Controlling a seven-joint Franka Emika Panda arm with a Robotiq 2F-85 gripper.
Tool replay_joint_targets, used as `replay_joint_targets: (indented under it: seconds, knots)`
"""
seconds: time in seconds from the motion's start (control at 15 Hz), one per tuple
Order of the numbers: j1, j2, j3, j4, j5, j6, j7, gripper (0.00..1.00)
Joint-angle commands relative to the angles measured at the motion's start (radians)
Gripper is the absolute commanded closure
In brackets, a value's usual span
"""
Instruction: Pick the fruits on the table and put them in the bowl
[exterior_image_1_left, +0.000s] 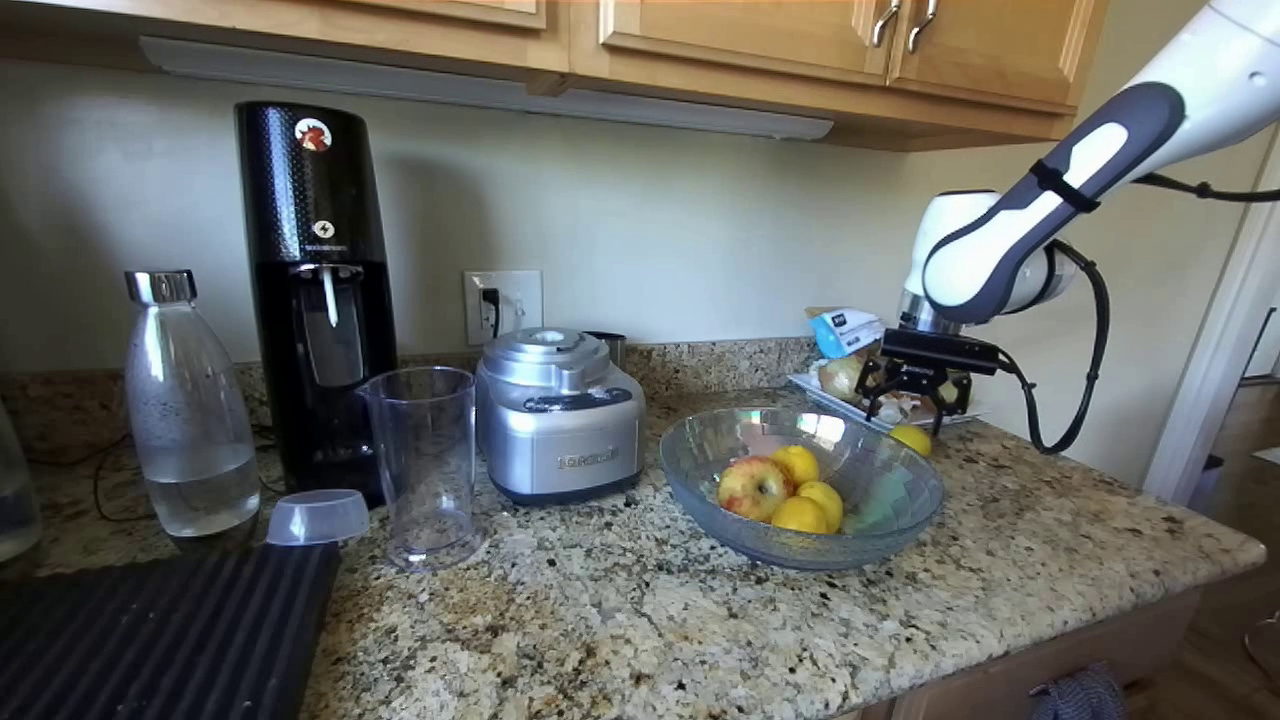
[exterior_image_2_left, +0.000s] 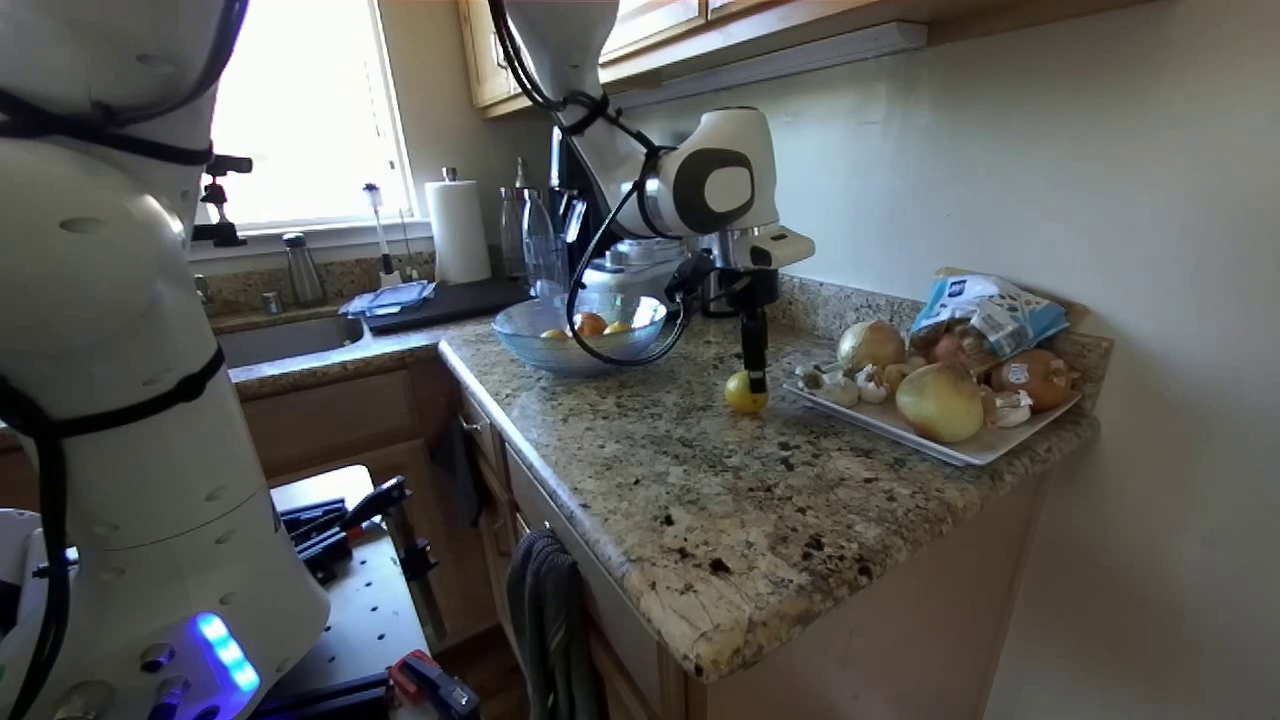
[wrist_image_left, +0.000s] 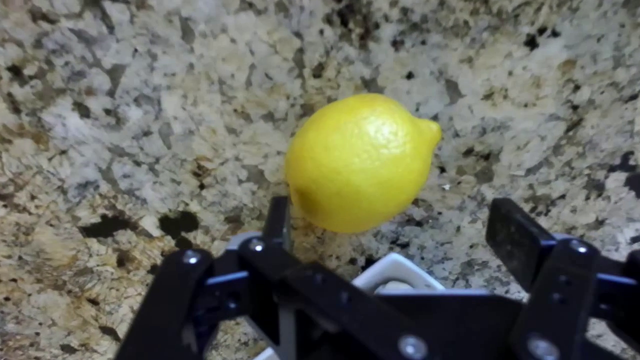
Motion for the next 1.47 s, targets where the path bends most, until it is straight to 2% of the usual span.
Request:
replay_joint_targets:
  seconds: [0.0, 0.2, 0.67, 1.33, 1.4]
  knots:
    - [0.02, 0.015, -0.02, 0.013, 0.049, -0.027, 0.007, 0.0]
    - [0.026, -0.013, -0.027, -0.011, 0.056, -0.062, 0.007, 0.0]
    - [0.025, -0.022, -0.037, -0.033, 0.056, -0.048, 0.004, 0.0]
    - [0.019, -0.023, -0.016, -0.054, 0.089, -0.074, -0.023, 0.0]
    - [0.021, -0.024, -0.017, -0.059, 0.086, -0.065, -0.023, 0.04]
